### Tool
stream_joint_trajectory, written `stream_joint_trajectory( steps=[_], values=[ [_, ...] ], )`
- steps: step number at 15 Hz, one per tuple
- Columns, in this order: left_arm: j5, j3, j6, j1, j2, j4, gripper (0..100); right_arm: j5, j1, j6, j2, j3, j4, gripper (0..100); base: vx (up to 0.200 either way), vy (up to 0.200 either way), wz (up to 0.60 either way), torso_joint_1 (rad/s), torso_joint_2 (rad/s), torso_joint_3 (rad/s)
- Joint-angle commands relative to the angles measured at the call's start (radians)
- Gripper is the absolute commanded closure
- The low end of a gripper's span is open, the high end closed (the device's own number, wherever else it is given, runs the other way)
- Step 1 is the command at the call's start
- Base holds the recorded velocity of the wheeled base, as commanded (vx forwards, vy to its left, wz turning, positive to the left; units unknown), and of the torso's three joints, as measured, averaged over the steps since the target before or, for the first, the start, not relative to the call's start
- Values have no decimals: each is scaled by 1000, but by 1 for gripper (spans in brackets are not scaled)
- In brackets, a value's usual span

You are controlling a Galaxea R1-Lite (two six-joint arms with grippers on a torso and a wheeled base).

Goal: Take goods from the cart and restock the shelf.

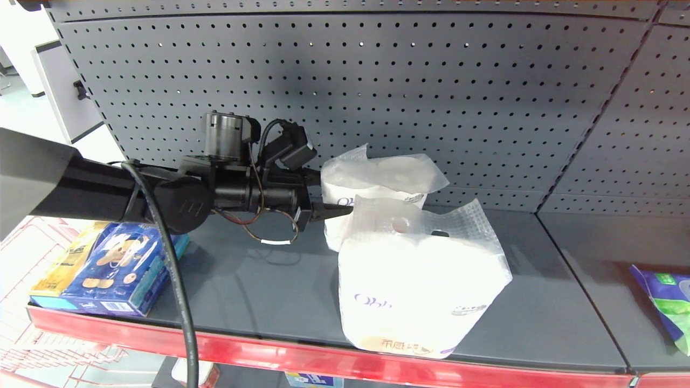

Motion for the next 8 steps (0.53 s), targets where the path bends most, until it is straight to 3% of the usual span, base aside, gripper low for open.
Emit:
stream_joint_trajectory(
  steps=[1,8],
  values=[
    [-2,-21,-1,-11,17,1,100,1,0,0,1,1,0,0,0,0,0,0,0,0],
    [9,-7,2,-12,32,-45,100,0,0,0,1,1,0,0,0,0,0,0,0,0]
  ],
)
